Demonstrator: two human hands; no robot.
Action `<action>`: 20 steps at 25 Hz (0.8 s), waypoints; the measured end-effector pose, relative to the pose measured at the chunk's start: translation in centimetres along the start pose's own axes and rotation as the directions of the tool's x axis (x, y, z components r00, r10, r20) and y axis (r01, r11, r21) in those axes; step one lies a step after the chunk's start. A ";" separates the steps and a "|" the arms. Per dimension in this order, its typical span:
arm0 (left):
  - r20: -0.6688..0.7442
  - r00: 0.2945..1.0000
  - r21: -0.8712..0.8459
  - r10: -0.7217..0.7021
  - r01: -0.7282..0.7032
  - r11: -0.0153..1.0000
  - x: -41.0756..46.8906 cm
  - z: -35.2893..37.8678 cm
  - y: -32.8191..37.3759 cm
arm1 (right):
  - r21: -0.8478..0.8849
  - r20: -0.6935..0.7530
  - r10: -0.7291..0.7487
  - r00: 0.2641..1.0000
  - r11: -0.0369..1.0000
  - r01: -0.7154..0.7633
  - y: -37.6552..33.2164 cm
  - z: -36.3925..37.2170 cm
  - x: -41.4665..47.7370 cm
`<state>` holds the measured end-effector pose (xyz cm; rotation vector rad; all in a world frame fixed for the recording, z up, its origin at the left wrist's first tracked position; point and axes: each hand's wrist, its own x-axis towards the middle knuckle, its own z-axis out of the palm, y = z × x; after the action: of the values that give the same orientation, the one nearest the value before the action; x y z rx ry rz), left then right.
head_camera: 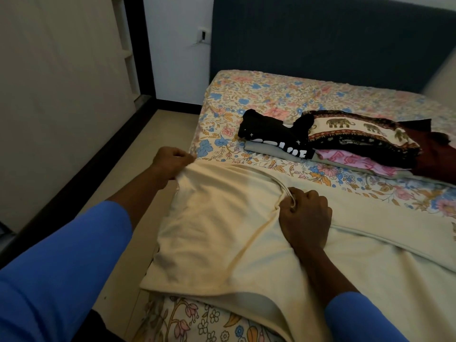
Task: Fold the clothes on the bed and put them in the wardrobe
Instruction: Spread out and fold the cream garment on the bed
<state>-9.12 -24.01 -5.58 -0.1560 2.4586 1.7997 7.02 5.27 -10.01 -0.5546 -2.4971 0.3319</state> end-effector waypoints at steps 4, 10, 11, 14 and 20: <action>0.284 0.958 0.182 -0.036 -0.017 0.983 -0.4 -1.2 0.6 | 0.218 -0.087 0.104 0.991 0.972 -0.083 0.3 -0.2 0.2; 0.050 0.918 0.559 0.394 -0.353 0.751 1.3 -0.3 0.0 | 0.432 -0.147 0.254 0.956 0.886 -0.169 0.1 -0.4 0.2; 0.064 0.915 0.588 0.397 -0.356 0.726 1.4 0.1 0.1 | 0.437 -0.156 0.253 0.955 0.885 -0.163 0.1 -0.4 0.2; 0.009 0.953 0.562 0.303 -0.255 0.787 0.9 1.1 0.6 | 0.431 -0.176 0.269 0.947 0.886 -0.171 0.4 -0.3 0.2; 0.149 0.973 0.834 0.176 -0.219 0.506 0.5 -0.6 0.0 | 0.153 -0.023 0.378 0.926 0.916 -0.370 0.1 0.0 2.1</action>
<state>-9.62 -24.59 -5.52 0.2567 3.0750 0.3984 5.47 6.34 -9.07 -0.9693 -2.2831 0.6321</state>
